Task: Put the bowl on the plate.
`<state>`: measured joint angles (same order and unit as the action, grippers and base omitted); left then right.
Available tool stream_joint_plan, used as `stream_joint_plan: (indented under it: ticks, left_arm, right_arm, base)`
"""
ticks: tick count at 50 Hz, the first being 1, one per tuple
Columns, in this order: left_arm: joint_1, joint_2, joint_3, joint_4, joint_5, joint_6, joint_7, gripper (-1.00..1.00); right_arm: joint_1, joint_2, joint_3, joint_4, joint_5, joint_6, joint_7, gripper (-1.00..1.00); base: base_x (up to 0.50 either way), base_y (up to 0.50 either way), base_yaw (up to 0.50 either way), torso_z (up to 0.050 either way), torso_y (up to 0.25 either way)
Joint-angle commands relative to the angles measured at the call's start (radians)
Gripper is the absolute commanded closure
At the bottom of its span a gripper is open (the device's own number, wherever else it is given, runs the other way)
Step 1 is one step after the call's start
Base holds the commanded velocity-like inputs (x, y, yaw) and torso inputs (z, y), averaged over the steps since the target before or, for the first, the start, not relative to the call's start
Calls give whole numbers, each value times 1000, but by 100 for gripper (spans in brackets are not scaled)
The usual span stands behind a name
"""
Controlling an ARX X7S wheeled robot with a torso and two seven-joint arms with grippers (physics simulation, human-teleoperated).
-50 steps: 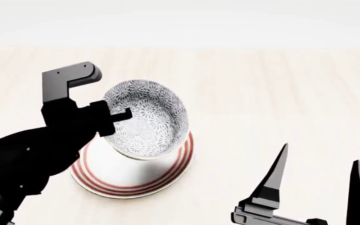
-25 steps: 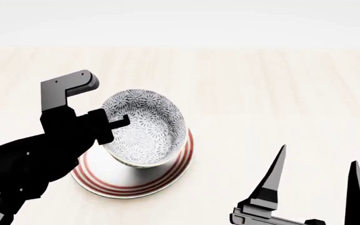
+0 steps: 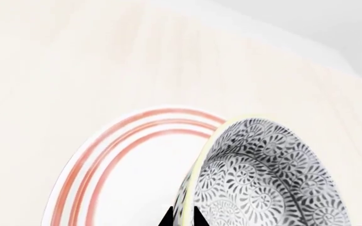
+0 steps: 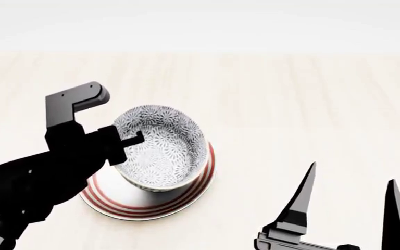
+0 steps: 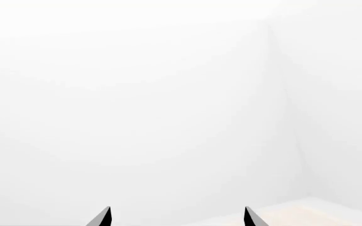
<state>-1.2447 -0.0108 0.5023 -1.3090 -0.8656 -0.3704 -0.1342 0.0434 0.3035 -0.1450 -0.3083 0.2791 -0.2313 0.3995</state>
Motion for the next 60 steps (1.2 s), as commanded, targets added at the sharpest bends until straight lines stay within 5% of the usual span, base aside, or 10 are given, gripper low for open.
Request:
stream_joint_plan:
  ticks: [1, 23, 24, 38, 50, 55, 60]
  left_arm:
    - [3, 10, -120, 1, 84, -22, 12, 100]
    - [30, 10, -247, 0, 226, -22, 32, 100]
    - [29, 10, -242, 0, 229, -11, 34, -100]
    - [11, 10, -251, 0, 256, 39, 52, -100]
    - [-22, 7, -105, 5, 275, 245, 75, -100]
    - [105, -100, -81, 393, 265, 124, -35, -100]
    - [162, -178, -60, 580, 283, 81, -94, -100]
  right_arm:
    - [-3, -5, 6, 2, -8, -2, -9, -100]
    - [-7, -1, -4, 12, -11, -11, -8, -100]
    - [-8, -1, -5, 12, -11, -11, -8, -100]
    - [-12, 1, -15, 12, -13, -14, -6, -100]
    - [-12, 1, -23, 18, -13, -16, -6, -100]
    - [-14, 1, -27, 20, -15, -19, -6, -100]
    - [-14, 0, -33, 25, -17, -22, -6, -100]
  base:
    - [0, 0, 0, 0, 0]
    - [0, 0, 0, 0, 0]
    - [0, 0, 0, 0, 0]
    - [0, 0, 0, 0, 0]
    - [0, 0, 0, 0, 0]
    - [0, 0, 0, 0, 0]
    - [0, 0, 0, 0, 0]
